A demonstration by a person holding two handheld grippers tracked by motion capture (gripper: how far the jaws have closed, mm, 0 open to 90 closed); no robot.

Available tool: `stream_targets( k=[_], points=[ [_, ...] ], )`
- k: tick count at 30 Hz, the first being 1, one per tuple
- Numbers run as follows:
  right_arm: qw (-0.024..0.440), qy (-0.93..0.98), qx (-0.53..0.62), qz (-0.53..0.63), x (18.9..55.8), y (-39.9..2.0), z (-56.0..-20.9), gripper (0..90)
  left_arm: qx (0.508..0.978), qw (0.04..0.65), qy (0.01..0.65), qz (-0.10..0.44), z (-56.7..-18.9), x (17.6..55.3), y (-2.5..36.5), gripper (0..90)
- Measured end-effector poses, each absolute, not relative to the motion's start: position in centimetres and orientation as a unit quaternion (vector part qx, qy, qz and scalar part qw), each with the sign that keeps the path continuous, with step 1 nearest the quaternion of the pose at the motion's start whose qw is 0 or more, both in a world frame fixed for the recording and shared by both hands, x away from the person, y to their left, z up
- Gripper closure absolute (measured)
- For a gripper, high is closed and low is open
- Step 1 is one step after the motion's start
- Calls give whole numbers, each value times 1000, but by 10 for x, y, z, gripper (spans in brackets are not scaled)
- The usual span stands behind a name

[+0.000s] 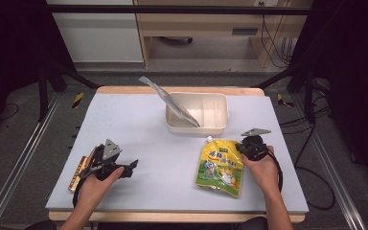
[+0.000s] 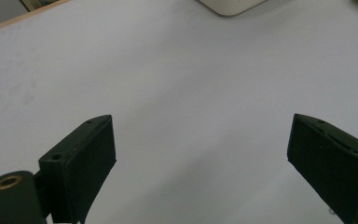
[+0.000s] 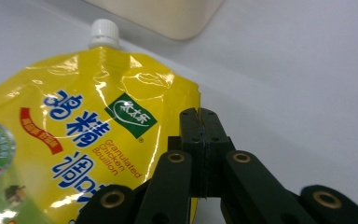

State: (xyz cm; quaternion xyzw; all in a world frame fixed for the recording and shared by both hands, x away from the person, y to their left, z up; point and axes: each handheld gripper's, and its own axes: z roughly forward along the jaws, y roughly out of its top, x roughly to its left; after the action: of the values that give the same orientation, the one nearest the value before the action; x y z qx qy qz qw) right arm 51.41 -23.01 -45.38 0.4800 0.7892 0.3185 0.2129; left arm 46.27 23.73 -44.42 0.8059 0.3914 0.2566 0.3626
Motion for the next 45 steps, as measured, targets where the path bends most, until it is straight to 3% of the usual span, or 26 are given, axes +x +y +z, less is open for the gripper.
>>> stream_targets(
  k=[35,45],
  points=[
    [260,813,335,400,499,-173,-341,900,798,378,391,258,-438,459,244,93],
    [267,831,262,411,476,-144,-319,900,811,414,354,213,-411,463,232,96]
  ],
)
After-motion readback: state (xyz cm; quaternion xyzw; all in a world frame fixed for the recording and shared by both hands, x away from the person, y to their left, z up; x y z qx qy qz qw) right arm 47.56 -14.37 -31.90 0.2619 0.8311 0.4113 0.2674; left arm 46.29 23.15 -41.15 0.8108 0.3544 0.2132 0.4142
